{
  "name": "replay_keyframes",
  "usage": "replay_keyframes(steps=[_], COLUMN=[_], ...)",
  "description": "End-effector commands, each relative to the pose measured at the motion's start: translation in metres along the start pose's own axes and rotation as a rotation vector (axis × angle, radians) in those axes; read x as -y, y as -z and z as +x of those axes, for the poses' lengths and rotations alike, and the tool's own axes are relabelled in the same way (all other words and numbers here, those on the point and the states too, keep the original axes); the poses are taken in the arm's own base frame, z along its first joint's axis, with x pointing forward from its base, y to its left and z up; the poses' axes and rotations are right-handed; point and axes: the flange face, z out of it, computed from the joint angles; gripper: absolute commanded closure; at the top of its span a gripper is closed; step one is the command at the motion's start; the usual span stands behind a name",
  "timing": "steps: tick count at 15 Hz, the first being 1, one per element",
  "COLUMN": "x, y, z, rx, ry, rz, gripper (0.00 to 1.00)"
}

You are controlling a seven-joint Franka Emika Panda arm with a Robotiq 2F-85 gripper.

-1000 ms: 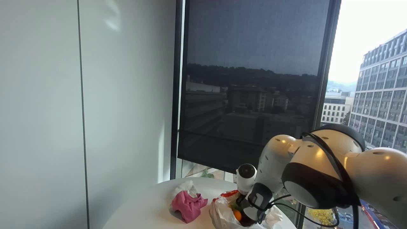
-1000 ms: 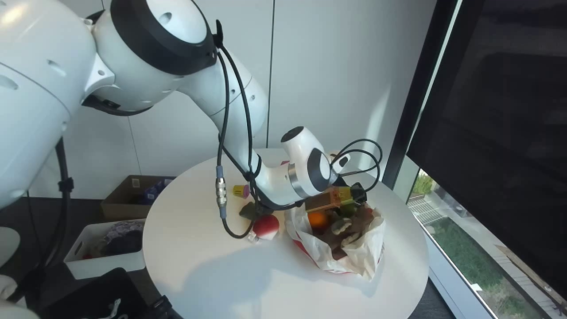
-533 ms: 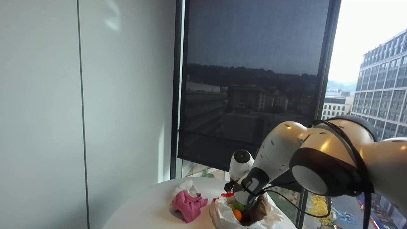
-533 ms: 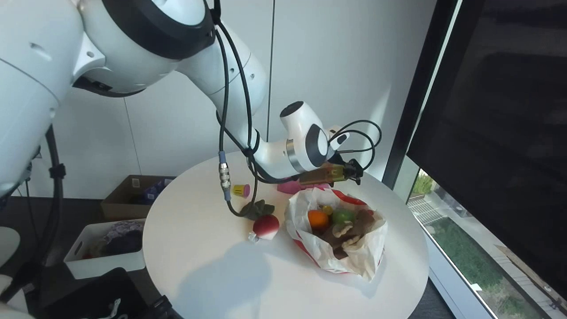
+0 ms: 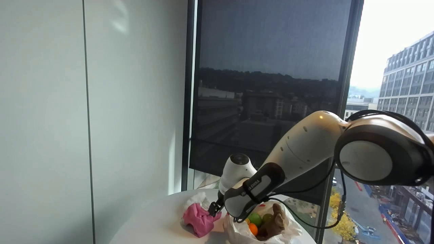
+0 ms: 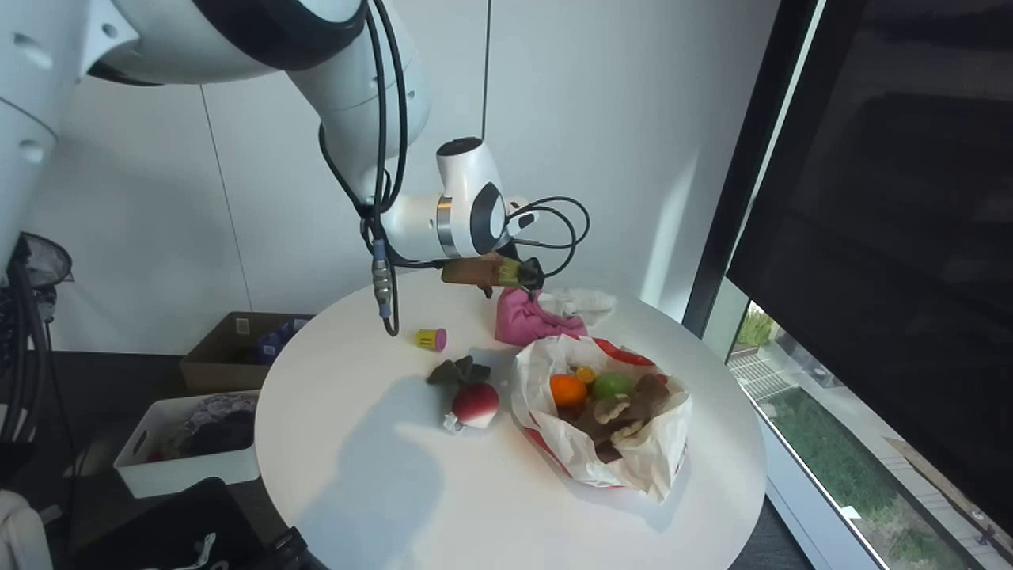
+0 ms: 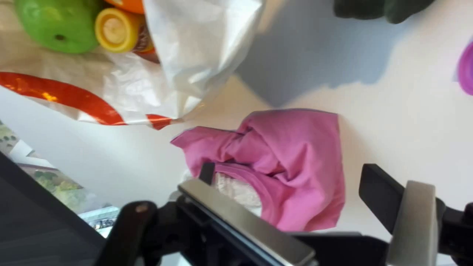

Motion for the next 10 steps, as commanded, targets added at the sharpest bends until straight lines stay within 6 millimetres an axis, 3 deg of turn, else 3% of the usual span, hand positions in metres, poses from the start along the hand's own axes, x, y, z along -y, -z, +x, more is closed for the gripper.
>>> replay_keyframes(steps=[1,4,10], x=[0.056,0.087,0.128], y=[-0.004,-0.033,-0.064], z=[-0.015,-0.028,-0.023], rx=[0.118,0.219,0.249], ry=[0.011,-0.017,-0.224], rz=[0.116,0.067,-0.003], gripper=[0.0,0.0,0.0])
